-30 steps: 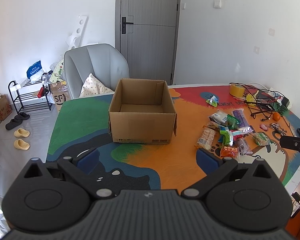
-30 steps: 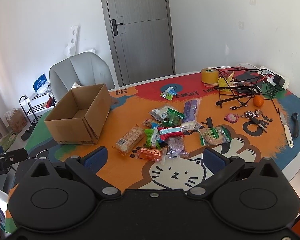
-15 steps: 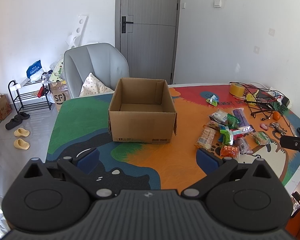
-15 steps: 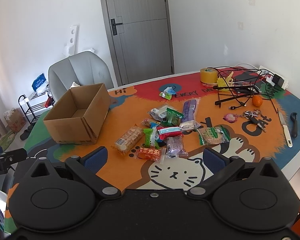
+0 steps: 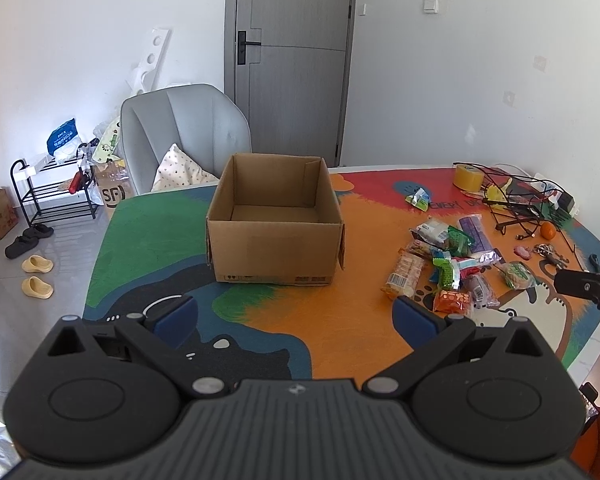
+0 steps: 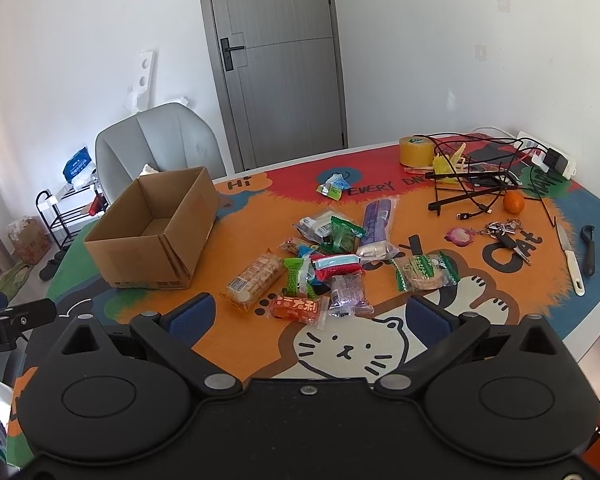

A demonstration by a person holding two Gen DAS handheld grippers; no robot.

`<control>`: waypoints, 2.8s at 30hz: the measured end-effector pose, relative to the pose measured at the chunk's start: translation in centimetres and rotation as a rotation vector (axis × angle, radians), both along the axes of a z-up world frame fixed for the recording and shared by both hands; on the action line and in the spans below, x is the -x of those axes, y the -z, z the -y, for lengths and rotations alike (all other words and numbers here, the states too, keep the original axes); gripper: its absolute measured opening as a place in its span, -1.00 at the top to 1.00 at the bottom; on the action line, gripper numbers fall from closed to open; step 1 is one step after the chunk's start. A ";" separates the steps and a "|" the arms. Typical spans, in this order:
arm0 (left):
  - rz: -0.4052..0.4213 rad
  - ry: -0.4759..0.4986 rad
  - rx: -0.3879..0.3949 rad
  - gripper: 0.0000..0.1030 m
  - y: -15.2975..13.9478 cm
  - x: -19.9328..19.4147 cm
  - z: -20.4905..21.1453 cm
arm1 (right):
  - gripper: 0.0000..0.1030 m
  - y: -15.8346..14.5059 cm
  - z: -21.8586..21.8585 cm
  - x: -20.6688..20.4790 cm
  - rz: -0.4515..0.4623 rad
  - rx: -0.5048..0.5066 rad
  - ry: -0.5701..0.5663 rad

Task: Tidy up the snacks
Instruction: 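Reach the left tool to the orange-red wafer pack while the right tool reaches the green bread bun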

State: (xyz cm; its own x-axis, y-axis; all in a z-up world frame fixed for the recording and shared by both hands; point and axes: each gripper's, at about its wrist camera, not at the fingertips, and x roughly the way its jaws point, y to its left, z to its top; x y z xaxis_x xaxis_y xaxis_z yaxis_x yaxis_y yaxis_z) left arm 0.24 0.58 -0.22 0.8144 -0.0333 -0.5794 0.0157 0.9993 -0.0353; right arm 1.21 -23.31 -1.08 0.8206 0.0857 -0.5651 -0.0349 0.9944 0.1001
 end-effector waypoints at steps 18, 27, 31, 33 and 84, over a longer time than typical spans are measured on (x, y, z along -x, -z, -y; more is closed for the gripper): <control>-0.006 0.033 0.030 -1.00 1.5 -2.9 3.3 | -1.00 2.3 2.3 -2.5 -0.045 0.017 0.068; 0.018 0.054 0.027 -0.99 2.3 -4.7 5.7 | -1.00 4.1 4.4 -4.1 -0.075 0.009 0.106; 0.030 0.064 0.035 -0.99 2.7 -5.5 6.8 | -1.00 4.9 5.4 -4.7 -0.080 -0.010 0.114; 0.022 0.073 0.043 -0.99 3.0 -6.1 7.4 | -1.00 5.3 5.8 -5.2 -0.093 -0.006 0.122; -0.061 0.099 0.112 -0.17 12.3 -12.2 17.6 | -0.84 12.6 11.2 -13.8 -0.052 0.103 0.026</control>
